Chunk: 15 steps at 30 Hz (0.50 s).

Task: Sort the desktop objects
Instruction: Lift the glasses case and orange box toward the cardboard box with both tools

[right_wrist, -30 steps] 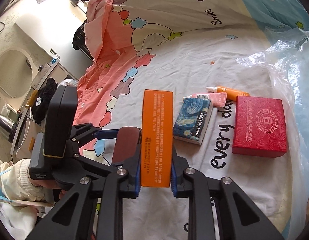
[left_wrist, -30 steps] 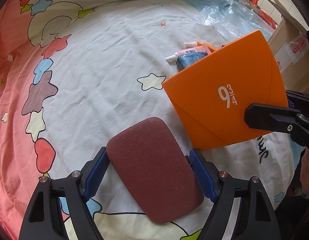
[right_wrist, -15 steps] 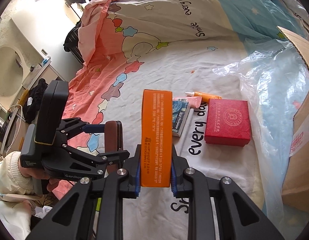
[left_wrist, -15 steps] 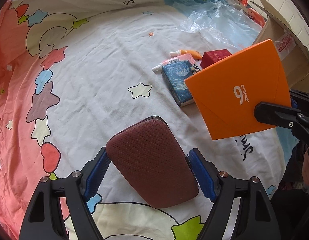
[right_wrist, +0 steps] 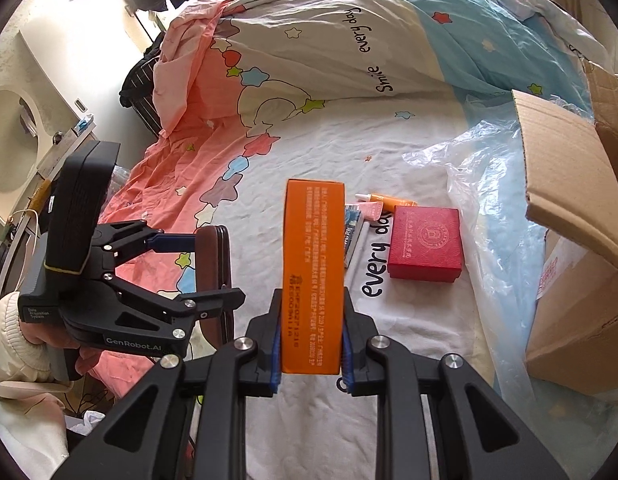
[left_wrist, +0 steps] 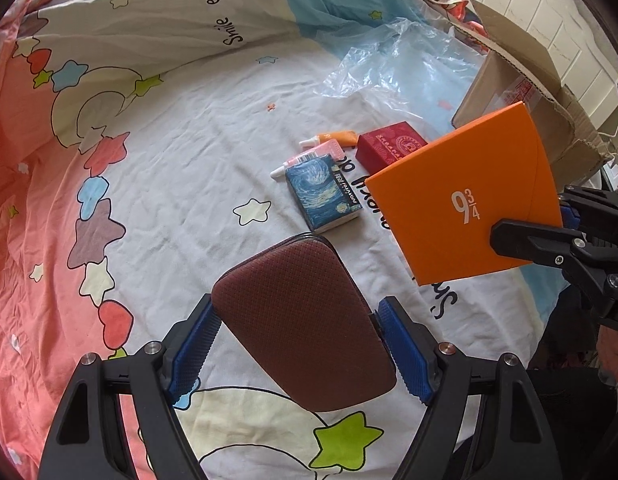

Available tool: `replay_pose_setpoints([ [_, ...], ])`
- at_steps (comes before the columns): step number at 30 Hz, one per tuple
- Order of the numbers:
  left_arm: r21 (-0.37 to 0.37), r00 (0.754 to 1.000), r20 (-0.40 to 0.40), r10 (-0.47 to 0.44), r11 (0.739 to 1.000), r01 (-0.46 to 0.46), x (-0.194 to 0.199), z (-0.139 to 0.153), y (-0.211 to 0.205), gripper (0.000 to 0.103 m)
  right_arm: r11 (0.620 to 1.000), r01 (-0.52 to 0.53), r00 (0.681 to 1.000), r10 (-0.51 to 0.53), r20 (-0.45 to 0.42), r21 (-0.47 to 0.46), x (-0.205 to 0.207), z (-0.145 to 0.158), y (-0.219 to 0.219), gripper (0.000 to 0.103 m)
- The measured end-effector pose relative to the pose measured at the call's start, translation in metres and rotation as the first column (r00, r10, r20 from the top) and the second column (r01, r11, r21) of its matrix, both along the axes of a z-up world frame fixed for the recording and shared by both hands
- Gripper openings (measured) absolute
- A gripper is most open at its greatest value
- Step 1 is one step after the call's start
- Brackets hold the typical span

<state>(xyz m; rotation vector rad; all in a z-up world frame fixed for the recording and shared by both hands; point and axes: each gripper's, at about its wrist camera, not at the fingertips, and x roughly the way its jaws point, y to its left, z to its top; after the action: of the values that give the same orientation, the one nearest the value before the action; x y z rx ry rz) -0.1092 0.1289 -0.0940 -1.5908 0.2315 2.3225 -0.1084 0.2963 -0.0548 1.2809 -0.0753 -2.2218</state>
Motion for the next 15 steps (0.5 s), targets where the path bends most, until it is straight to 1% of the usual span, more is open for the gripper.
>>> replay_pose_setpoints([
  [5, 0.021, 1.000, -0.030, -0.001, 1.000, 0.002, 0.006, 0.024, 0.001, 0.082, 1.000, 0.022, 1.000, -0.022, -0.022, 0.005, 0.010, 0.016, 0.004, 0.021],
  [15, 0.015, 0.993, -0.094, -0.068, 0.997, 0.070, 0.024, 0.069, 0.020, 0.082, 0.997, 0.077, 0.996, -0.077, -0.049, -0.009, 0.028, 0.041, 0.018, 0.021],
])
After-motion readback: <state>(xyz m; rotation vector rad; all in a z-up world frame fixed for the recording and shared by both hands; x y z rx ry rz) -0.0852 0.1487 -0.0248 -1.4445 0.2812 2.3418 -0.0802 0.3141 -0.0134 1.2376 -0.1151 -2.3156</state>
